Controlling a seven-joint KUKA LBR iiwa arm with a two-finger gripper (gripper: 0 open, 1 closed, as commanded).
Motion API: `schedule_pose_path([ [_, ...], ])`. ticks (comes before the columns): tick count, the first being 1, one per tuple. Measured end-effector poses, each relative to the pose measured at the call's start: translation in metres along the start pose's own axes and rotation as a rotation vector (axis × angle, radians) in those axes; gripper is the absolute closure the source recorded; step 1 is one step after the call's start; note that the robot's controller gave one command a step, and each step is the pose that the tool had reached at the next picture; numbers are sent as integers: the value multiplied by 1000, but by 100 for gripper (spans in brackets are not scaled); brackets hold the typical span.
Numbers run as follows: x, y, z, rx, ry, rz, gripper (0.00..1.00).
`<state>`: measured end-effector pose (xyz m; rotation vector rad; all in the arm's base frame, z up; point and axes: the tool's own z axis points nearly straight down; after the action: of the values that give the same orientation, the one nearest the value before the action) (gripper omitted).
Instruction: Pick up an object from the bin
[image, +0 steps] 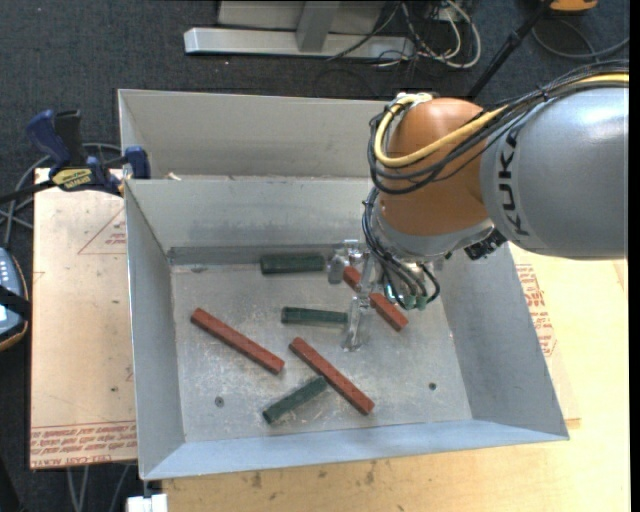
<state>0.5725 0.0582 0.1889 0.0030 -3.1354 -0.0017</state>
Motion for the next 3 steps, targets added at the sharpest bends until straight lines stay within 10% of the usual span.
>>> schedule_pose_path([
  [1,-57,-25,105,0,-5,35,0],
  [2,-18,-35,120,0,-3,60,0],
  [3,-21,-35,118,-1,-8,61,100],
])
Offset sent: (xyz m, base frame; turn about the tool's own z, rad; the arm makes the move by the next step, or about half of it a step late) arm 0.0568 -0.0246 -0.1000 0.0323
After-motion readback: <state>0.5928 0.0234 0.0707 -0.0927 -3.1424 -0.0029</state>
